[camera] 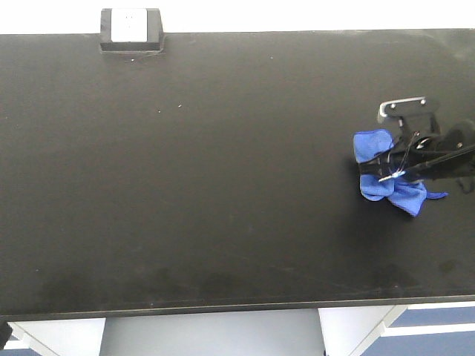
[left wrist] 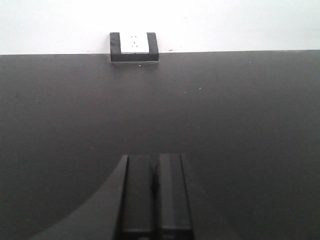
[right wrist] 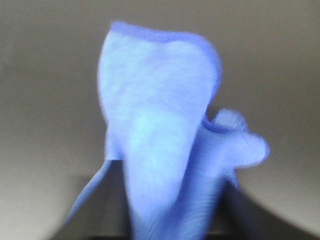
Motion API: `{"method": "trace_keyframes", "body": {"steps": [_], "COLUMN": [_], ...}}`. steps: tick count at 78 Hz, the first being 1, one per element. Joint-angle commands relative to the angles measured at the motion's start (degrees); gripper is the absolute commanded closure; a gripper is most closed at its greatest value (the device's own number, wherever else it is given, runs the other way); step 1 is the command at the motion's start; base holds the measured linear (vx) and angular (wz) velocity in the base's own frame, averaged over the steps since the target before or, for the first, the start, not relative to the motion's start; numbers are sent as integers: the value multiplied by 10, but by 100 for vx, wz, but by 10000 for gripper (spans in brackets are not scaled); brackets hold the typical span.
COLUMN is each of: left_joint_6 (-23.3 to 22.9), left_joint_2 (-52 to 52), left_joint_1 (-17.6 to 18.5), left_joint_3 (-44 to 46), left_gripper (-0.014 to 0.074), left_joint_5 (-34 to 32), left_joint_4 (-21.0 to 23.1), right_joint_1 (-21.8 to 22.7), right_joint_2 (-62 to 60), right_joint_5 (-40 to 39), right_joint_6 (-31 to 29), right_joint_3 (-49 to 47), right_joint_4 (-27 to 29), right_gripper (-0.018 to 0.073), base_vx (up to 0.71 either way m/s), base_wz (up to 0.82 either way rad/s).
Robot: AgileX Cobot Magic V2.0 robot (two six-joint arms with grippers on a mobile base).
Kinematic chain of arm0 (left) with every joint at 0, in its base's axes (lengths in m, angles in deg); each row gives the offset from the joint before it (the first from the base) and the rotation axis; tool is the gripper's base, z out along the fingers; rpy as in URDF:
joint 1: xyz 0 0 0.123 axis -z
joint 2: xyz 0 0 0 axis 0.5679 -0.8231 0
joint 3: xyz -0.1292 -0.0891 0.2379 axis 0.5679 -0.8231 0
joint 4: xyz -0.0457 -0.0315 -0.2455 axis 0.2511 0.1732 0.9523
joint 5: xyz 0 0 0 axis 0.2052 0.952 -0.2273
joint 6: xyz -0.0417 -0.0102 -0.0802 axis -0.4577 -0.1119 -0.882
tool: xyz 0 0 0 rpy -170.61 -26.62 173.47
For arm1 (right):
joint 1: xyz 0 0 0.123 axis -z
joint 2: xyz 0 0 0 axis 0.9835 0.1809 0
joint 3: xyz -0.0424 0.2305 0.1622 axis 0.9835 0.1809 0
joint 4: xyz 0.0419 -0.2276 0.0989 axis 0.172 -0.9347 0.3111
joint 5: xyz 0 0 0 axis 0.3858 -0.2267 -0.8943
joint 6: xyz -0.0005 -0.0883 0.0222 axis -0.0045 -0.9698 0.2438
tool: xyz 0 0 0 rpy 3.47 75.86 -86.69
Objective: Wipe right workspace with blue cloth
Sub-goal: 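Open the right gripper and release the cloth on the bench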
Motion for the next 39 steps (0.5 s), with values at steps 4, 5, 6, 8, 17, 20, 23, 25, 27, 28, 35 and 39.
{"method": "trace_keyframes", "body": {"steps": [4,5,6,8,17,20,23,25,27,28,35,39], "left_joint_6": [1,1,1,1,1,1,1,1,1,1,1,1], "left_joint_2": [6,6,6,6,6,6,6,6,6,6,6,6], "left_joint_1": [0,0,0,0,0,0,0,0,0,0,0,0], "left_joint_3": [14,14,14,14,14,14,14,14,14,14,14,14], "left_gripper": [603,603,603,603,603,603,603,603,603,603,603,603], "left_joint_5": [-47,-47,-47,-47,-47,-47,-47,-47,-47,-47,-47,-47], "left_joint_4": [2,2,2,2,2,2,2,2,2,2,2,2], "right_joint_1": [0,0,0,0,0,0,0,0,0,0,0,0], "right_joint_2": [-48,-51,-56,-64,-110,-128,-153,-170,-184,-194,-263,-309], "right_joint_5": [-26,-25,-24,-21,-13,-11,-7,-4,-1,1,21,37], "right_joint_6": [-5,-5,-5,-5,-7,-7,-7,-7,-7,-7,-7,-7], "right_joint_3": [-16,-16,-16,-16,-16,-16,-16,-16,-16,-16,-16,-16], "right_joint_4": [-4,-4,-4,-4,-4,-4,-4,-4,-4,-4,-4,-4], "right_gripper": [-8,-23,-38,-64,-109,-107,-103,-97,-92,-88,-50,-18], "base_vx": [0,0,0,0,0,0,0,0,0,0,0,0], "base_wz": [0,0,0,0,0,0,0,0,0,0,0,0]}}
